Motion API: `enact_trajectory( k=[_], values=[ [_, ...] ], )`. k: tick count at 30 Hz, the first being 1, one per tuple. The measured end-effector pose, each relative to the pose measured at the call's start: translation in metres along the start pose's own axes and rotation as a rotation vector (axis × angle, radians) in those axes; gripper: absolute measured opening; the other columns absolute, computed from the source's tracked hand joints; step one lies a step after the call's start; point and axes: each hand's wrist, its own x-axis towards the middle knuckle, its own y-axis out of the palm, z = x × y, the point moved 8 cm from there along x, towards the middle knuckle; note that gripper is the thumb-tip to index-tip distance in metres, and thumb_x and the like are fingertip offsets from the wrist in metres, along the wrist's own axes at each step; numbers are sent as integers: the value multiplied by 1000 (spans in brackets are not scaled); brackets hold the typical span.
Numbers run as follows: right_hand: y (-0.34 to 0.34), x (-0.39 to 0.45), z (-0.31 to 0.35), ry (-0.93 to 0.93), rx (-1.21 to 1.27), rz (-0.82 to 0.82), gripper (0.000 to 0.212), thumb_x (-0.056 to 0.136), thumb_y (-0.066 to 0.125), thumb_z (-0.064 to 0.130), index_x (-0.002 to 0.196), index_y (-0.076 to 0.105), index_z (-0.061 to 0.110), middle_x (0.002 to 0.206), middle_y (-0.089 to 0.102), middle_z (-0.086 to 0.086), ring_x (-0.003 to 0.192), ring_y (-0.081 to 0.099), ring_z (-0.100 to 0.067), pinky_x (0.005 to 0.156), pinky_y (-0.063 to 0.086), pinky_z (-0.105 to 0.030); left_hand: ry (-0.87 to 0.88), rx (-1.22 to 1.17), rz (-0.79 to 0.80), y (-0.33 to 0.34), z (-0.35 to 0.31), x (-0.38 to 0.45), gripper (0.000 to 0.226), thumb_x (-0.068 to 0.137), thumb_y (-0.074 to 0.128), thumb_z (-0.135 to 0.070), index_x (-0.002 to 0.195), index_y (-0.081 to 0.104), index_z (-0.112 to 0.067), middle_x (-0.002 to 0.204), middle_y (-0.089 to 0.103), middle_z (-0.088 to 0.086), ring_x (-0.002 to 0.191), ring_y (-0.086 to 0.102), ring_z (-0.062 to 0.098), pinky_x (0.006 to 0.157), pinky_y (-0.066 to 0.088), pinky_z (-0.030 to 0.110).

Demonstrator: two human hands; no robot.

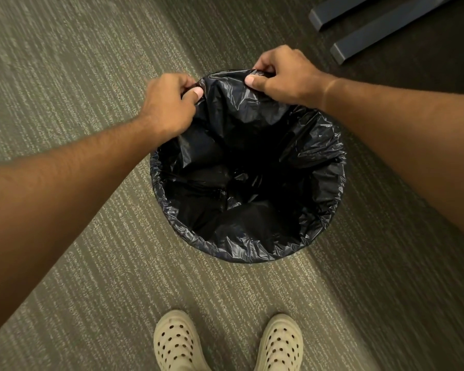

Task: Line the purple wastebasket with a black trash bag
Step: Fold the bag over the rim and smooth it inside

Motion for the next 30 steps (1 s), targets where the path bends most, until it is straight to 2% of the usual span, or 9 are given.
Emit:
enact_trajectory(
  k=[5,10,14,16,21,24,26,28,30],
  values=[
    [11,4,-2,7,-91,68,39,89,54,56,88,56,17,86,58,-1,83,56,-20,67,38,-29,-103,54,161,15,8,6,20,103,43,-28,107,59,-16,102,63,5,91,58,19,74,47,34],
    [15,6,-1,-28,-264,52,54,84,49,71,82,51,17,82,56,-4,78,55,-28,67,39,-35,-130,30,214,23,13,8,25,103,39,-29,114,55,-13,104,60,7,94,56,22,77,46,35],
    [17,7,1,-28,-270,64,59,81,51,74,75,50,15,71,52,-1,75,55,-28,65,40,-34,-119,27,183,24,16,8,16,103,39,-29,102,51,-19,83,54,-4,74,50,10,58,37,28],
    [14,3,-1,2,-197,66,53,80,56,71,77,51,18,73,51,5,79,57,-24,66,39,-32,-153,-36,197,22,16,6,18,101,42,-32,99,54,-20,88,59,0,81,55,16,69,46,32],
    [-23,-39,-23,184,96,-173,56,85,53,65,123,51,23,114,55,-2,104,54,-19,85,42,-33,-271,-168,192,3,23,-19,37,99,44,-44,115,61,-14,117,64,12,107,60,29,97,48,51],
    [-32,-89,-54,468,128,-376,59,89,41,65,128,48,22,123,59,-7,108,56,-26,83,41,-34,-359,-119,-30,-12,38,-54,42,100,41,-47,111,55,-10,118,59,18,103,60,31,89,51,50],
    [-15,-122,-73,660,139,-345,60,90,35,65,128,45,20,126,58,-11,113,55,-34,85,40,-39,-466,-93,-117,-9,44,-81,42,101,35,-48,112,51,-11,120,55,17,99,55,26,79,48,40],
    [5,-149,-85,784,156,-308,62,92,30,63,131,42,17,131,55,-17,117,52,-40,88,40,-42,-579,-124,-117,4,49,-102,55,102,28,-49,134,44,-7,137,48,22,113,51,32,89,42,43],
    [18,-168,-95,847,185,-323,63,94,27,61,135,40,15,132,55,-18,118,52,-41,83,36,-40,-633,-198,-164,10,52,-113,57,103,25,-47,138,40,-4,139,48,19,106,48,24,86,38,39]
  ],
)
